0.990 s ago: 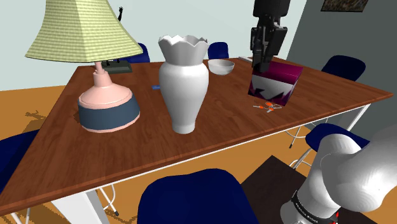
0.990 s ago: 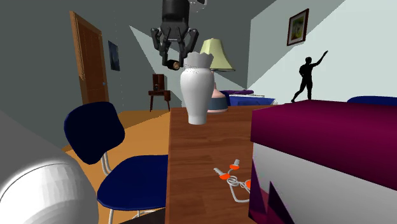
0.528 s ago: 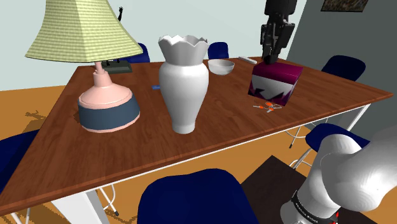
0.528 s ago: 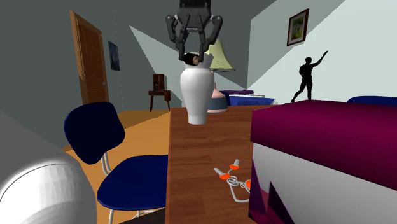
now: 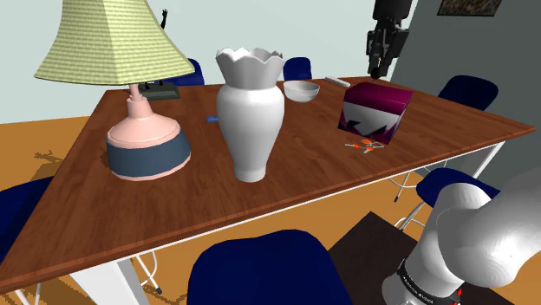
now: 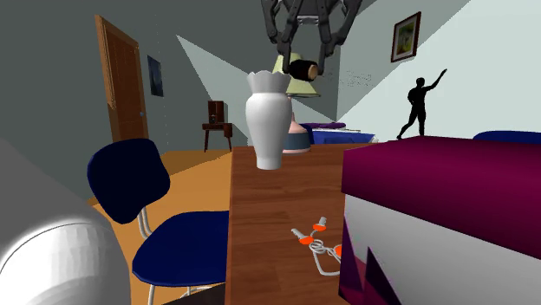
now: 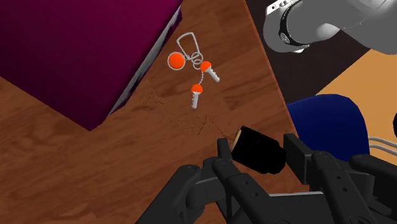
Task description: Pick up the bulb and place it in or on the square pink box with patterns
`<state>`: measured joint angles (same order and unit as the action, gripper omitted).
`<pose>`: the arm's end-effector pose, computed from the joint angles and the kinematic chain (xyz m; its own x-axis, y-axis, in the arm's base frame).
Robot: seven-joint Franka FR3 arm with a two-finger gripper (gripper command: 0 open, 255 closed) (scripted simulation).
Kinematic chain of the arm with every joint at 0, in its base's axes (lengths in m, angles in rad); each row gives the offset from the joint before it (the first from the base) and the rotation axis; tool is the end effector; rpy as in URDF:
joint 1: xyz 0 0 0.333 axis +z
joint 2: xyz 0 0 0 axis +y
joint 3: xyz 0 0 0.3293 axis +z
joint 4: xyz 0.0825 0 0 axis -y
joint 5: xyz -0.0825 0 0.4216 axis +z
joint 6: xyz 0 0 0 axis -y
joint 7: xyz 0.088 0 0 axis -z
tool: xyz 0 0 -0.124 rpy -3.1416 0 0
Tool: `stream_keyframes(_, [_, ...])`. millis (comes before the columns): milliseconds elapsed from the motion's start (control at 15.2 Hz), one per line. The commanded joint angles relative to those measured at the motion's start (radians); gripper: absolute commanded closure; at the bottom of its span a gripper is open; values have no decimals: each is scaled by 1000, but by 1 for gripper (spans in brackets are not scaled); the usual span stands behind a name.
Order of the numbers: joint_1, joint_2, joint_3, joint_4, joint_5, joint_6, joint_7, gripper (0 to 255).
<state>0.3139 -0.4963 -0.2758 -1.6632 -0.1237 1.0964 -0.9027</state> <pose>0.3610 -0.0498 0.7628 0.5985 0.7999 -0.0435 0.7960 -0.6000 -0.0800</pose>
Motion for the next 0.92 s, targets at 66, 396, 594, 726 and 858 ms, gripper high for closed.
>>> stream_keyframes(66, [-10,35,-73,36,-34,7,-95,255])
stream_keyframes(396, [-25,127,-198,138,-62,12,-251,255])
stream_keyframes(594, [-35,204,-283,216,-60,15,-354,255])
stream_keyframes(726, [-46,267,-346,278,-44,16,-429,255])
stream_keyframes(858, [-54,289,-372,284,-38,32,-461,255])
